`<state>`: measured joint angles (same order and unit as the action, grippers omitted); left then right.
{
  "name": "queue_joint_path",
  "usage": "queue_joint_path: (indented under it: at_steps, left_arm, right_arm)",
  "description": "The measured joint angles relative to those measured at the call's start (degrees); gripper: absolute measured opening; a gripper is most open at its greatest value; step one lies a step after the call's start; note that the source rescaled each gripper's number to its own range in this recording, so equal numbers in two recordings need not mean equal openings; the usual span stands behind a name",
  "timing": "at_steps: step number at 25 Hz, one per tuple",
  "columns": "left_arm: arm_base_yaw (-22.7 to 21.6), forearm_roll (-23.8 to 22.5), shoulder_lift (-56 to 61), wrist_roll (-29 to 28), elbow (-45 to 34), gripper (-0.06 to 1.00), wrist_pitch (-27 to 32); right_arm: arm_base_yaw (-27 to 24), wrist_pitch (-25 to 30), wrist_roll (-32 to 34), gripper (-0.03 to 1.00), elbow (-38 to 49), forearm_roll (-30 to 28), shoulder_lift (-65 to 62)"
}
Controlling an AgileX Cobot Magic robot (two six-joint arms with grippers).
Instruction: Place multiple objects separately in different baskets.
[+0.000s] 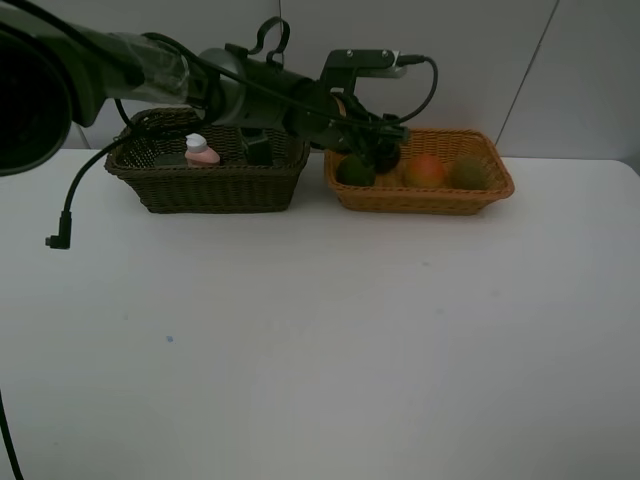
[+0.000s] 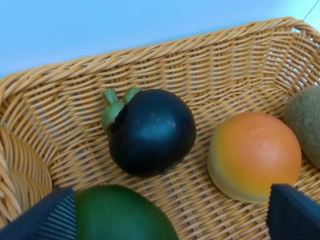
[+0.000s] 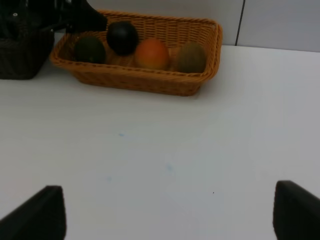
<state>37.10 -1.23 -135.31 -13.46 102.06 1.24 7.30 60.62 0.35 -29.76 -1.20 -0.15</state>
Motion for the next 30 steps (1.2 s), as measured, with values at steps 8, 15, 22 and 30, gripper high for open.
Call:
queue_joint_path:
  at_steps: [8,15,22,30]
  left_arm:
    - [0.0,0.0,0.0,0.0,0.0,1.0,1.61]
    - [0.0,-0.15,3.09,1.52,0.0,1.0,6.86]
    - [0.0,-0.15,9.17,2.33,-1.86,1.0,13.51]
    - [0.1,-0.15,21.02,2.81,-12.79,1.0,15.26]
  right_arm:
    - [0.0,0.0,0.0,1.0,0.0,0.0,0.0]
    - [0.0,0.0,0.0,1.0,0.0,0.0,0.0]
    - [0.0,0.0,0.0,1.0,0.0,0.0,0.0]
    - [0.0,0.0,0.0,1.0,0.0,0.0,0.0]
